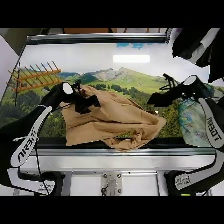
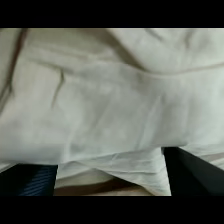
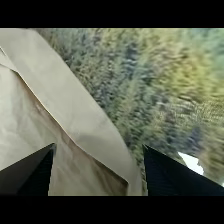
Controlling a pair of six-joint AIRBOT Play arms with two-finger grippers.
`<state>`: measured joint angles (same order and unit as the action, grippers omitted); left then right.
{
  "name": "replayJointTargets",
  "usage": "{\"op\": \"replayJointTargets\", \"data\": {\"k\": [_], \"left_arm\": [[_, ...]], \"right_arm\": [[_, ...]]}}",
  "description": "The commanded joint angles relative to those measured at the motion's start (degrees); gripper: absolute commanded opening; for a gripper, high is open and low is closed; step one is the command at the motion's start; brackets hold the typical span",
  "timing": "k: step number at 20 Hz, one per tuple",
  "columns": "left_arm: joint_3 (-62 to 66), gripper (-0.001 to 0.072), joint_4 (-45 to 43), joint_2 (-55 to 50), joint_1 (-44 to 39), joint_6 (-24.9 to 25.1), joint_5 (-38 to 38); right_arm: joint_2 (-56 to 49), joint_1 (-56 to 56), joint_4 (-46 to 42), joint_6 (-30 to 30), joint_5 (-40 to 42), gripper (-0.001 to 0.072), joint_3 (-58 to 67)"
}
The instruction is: Fold the clothes and pants, and hang the long-sleeved shirts on hangers.
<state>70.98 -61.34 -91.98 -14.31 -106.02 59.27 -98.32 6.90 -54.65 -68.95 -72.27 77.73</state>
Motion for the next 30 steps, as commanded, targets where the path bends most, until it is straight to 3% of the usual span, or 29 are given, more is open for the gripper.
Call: {"op": "replayJointTargets", "data": {"k": [1, 6, 7, 8, 9, 10, 16, 21, 26, 28, 30], "left_arm": [[2.47, 0.0681, 1.40, -2.80, 0.07, 0.20, -0.26], [2.51, 0.0681, 1.38, -2.73, 0.11, 0.26, 0.39], [2.51, 0.0681, 1.40, -2.71, 0.11, 0.31, 0.50], [2.51, 0.0680, 1.40, -2.71, 0.13, 0.42, 0.66], [2.51, 0.0681, 1.40, -2.47, 0.13, 0.66, 0.81], [2.51, 0.0681, 1.38, -1.68, 0.13, 1.27, 0.70], [2.56, 0.0680, 1.38, 11.30, 6.14, 3.85, -0.63], [2.56, 0.0680, 1.36, 23.34, 11.82, 6.23, -1.07], [2.56, 0.0680, 0.90, 29.83, 17.42, 7.39, -0.72], [2.49, 0.0681, 0.87, 31.17, 19.82, 8.22, 0.59], [2.43, 0.0680, 0.87, 31.95, 22.23, 9.92, 2.71]], "right_arm": [[-4.79, -5.20, 0.92, 0.17, 0.11, 0.0592, 0.00], [-6.64, -9.99, 2.54, 0.17, 3.48, 0.0587, 0.07], [-6.62, -10.40, 3.04, 0.74, 4.33, 0.0536, 0.15], [-6.62, -10.51, 3.50, 2.21, 4.63, 0.0278, 0.39], [-6.56, -10.51, 3.45, 2.56, 4.96, 0.0070, 0.74], [-6.43, -10.38, 3.34, 2.67, 4.98, 0.0014, 1.49], [0.96, -5.11, -6.93, 1.42, 4.81, 0.0012, 21.07], [7.76, -4.55, -7.32, -0.96, 5.64, 0.0011, 43.23], [19.74, -12.90, -5.38, -2.40, 7.30, 0.0010, 41.18], [24.52, -19.65, -6.84, -2.54, 5.60, 0.0011, 35.23], [29.07, -28.24, -12.04, -7.37, 3.72, 0.0010, 26.29]]}}
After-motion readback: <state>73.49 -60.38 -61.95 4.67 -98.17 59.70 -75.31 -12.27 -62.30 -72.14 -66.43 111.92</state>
